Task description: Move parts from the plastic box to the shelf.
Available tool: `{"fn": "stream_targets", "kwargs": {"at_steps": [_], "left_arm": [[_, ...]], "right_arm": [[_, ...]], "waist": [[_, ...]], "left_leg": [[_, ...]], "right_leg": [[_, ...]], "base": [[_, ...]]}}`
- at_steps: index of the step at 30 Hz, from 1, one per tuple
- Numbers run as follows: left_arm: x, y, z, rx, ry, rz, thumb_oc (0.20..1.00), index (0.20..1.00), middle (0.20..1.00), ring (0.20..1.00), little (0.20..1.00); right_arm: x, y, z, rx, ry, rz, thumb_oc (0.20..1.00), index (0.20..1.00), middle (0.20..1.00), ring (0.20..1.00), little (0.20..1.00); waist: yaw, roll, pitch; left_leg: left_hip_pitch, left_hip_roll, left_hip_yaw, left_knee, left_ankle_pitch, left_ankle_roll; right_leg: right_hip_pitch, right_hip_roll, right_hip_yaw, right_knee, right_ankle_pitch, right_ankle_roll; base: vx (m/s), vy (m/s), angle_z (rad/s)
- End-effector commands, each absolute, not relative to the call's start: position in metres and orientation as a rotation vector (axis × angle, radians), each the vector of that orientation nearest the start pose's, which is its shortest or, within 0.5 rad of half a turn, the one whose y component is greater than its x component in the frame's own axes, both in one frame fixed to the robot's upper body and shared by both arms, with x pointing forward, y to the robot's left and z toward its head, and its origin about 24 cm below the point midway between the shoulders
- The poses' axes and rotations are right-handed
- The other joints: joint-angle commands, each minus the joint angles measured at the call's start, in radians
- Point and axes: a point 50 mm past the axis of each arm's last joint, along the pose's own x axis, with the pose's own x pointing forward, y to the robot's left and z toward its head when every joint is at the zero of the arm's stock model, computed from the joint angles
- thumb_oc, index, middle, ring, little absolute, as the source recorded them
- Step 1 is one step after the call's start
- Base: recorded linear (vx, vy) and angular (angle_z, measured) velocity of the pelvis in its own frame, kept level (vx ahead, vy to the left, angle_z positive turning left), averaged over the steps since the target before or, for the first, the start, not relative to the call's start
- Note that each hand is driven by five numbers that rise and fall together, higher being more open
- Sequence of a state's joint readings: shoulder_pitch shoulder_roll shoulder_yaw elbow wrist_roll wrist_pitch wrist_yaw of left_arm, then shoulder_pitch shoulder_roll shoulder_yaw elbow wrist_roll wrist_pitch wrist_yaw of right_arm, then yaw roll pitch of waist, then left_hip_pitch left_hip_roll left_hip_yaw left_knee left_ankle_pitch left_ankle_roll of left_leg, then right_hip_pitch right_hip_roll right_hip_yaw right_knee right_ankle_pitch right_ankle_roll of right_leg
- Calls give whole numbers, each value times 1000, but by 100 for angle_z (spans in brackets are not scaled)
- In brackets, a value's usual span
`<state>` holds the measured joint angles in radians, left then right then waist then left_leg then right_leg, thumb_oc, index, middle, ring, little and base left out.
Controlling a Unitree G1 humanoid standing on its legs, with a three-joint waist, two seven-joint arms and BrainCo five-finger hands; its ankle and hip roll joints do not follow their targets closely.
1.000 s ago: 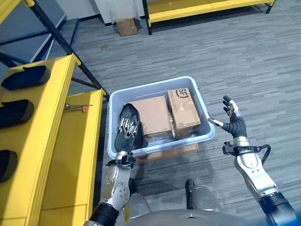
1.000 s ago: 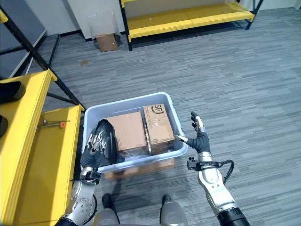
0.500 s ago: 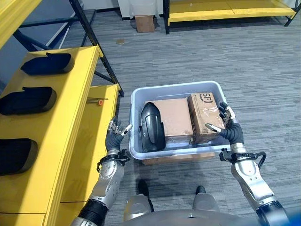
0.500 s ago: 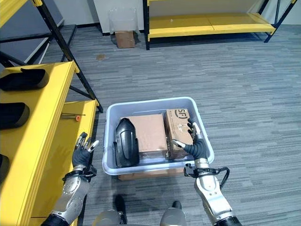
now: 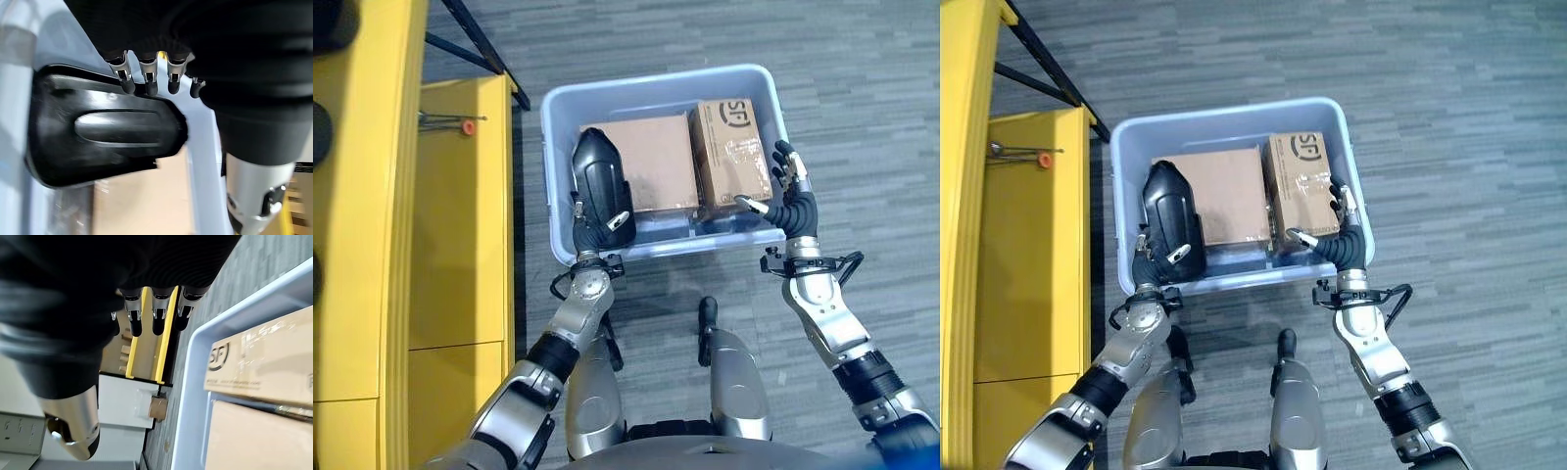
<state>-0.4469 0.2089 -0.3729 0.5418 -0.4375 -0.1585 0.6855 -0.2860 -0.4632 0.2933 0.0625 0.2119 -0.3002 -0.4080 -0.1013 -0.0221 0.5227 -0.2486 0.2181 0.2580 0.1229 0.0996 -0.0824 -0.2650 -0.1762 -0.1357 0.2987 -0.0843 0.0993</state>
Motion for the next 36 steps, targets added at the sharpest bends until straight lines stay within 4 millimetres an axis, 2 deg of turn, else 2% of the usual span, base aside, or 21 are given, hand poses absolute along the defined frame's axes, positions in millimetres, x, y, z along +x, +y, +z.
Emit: {"fn": "stream_targets", "kwargs": {"at_steps": [1,3,7,11,13,15,24,26,27,28,29,31,36], "left_arm": [[321,133,44,-27,25,431,1000,1000,1000,1000,1000],[325,130,46,-11,12,438,1000,1000,1000,1000,1000],[333,115,47,-128,71,390,1000,1000,1000,1000,1000],[346,123,57,-171,99,509,1000,1000,1000,1000,1000],[351,126,61,-178,96,510,1000,1000,1000,1000,1000],[357,129,68,-186,85,532,1000,1000,1000,1000,1000],[381,165,112,-232,16,748,1000,1000,1000,1000,1000],[383,185,122,-230,-14,872,1000,1000,1000,1000,1000],[383,187,124,-225,-22,885,1000,1000,1000,1000,1000],[382,201,134,-219,-49,992,1000,1000,1000,1000,1000],[382,202,134,-220,-50,996,1000,1000,1000,1000,1000],[383,216,141,-200,-65,1037,1000,1000,1000,1000,1000],[384,223,151,-174,-69,1106,1000,1000,1000,1000,1000]], "right_arm": [[283,-166,140,-178,-543,-40,1000,1000,1000,1000,1000],[283,-165,141,-187,-542,-32,1000,1000,1000,1000,1000],[286,-167,143,-191,-537,-29,1000,1000,1000,1000,1000],[291,-161,155,-206,-548,2,1000,1000,1000,1000,1000],[292,-160,156,-203,-547,5,1000,1000,1000,1000,1000],[293,-160,156,-206,-539,7,1000,1000,1000,1000,1000],[295,-161,160,-209,-539,-26,1000,1000,1000,1000,1000],[296,-162,161,-209,-544,-47,1000,1000,1000,1000,1000],[296,-162,161,-208,-544,-49,1000,1000,1000,1000,1000],[296,-164,158,-200,-529,-65,1000,1000,1000,1000,1000],[296,-164,158,-200,-529,-65,1000,1000,1000,1000,1000],[296,-164,154,-192,-528,-70,1000,1000,1000,1000,1000],[299,-161,156,-177,-530,-76,1000,1000,1000,1000,1000]], "waist": [[-17,-12,-47],[-31,-15,-34],[-58,-24,-3],[-89,-38,-3],[-97,-43,-3],[-108,-51,-3],[-152,-91,-3],[-161,-102,-3],[-162,-103,-3],[-165,-111,-3],[-165,-111,-3],[-165,-120,-3],[-169,-128,-3]], "left_leg": [[-2,47,-50,75,-12,-10],[-13,50,-43,90,-16,-11],[-42,56,-27,116,-24,-11],[-98,60,-9,139,-32,-13],[-117,61,-3,148,-35,-14],[-129,59,-5,169,-63,-26],[-240,56,6,258,-103,-27],[-270,52,8,283,-119,-25],[-272,52,7,285,-120,-25],[-288,49,4,302,-131,-25],[-290,49,4,304,-132,-25],[-307,48,0,321,-142,-24],[-335,45,-5,343,-151,-25]], "right_leg": [[-7,15,-5,16,39,-33],[-22,19,6,25,40,-33],[-60,22,24,39,45,-30],[-129,28,45,54,47,-27],[-152,28,48,60,48,-25],[-165,25,54,77,25,-18],[-277,33,81,113,26,-17],[-306,34,89,120,27,-16],[-308,34,90,120,27,-17],[-319,36,94,121,27,-18],[-321,36,94,122,27,-18],[-332,36,95,125,28,-18],[-352,38,98,130,29,-21]], "base": [[-43,35,-15],[-38,26,-15],[-28,36,-14],[-30,41,-15],[-4,28,-10],[58,26,-6],[4,1,-3],[13,-9,-4],[24,-27,-7],[20,-21,-7],[33,-41,-5],[24,-53,-2],[10,-21,0]]}}
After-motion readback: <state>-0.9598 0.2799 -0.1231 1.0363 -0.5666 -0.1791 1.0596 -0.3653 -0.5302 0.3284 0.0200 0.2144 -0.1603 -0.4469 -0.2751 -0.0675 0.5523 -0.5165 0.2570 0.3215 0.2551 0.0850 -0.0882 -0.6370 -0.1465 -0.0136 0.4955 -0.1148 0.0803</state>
